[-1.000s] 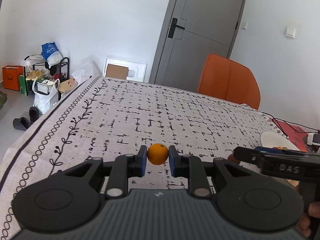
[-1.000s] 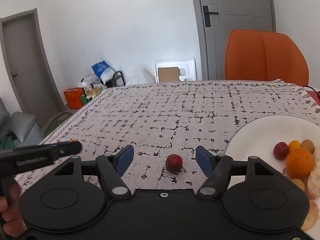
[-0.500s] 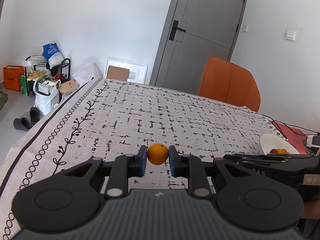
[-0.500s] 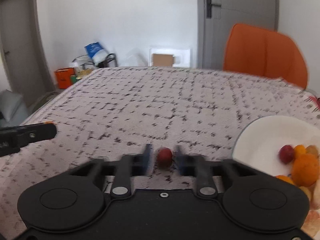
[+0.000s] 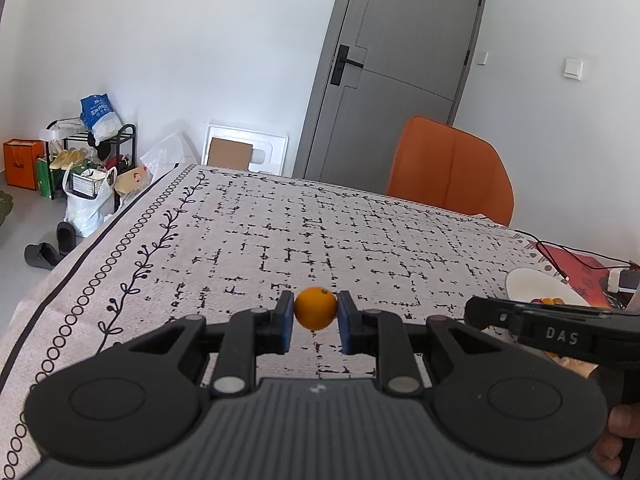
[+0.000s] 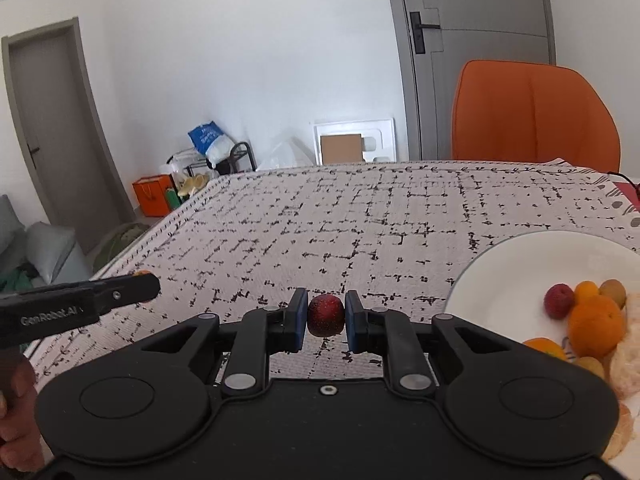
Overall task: Organize fruits
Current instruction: 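Carry the tangerine and red plum onto the white plate and open both tools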
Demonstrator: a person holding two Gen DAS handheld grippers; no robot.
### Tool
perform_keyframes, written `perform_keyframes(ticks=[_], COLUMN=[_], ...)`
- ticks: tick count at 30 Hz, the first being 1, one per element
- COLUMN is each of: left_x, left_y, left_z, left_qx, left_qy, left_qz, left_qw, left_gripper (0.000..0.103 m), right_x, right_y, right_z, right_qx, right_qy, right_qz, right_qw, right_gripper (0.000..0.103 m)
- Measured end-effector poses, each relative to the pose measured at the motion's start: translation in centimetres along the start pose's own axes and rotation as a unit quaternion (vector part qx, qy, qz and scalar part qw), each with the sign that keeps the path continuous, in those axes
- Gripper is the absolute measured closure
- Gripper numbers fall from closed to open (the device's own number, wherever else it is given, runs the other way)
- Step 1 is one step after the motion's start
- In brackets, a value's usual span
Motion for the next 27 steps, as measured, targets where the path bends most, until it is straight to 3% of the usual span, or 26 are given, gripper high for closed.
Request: perform_keyframes(ticks=[6, 27], left_x=[0.2, 3.5], left_y=[0.2, 2.2], left_z=[1.3, 9.3], left_qx=[0.011, 0.085], left_qy=[0.008, 0.045], left_qz=[-0.003, -0.036], left_qw=[0.9999, 0.9947], left_gripper=[0.082, 0.082], right_x=[0.0, 4.0], right_y=[-1.6, -8.3], right_z=[1.3, 9.0], right_qx=[0.01, 0.105], right_qy=[0.015, 0.068], right_qz=[0.016, 0.021], right_qw=[1.0, 0.992], right_gripper=[0.085, 0.085])
Point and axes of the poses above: each gripper's, at about its wrist camera, not at the fingertips, and y roughly the way its jaws point, z to its right, x to its underside, the point moved 7 cm from there along y, roughly the way its jaws point, and after that the axes turned 15 degrees about -y, right-handed, at the moved point
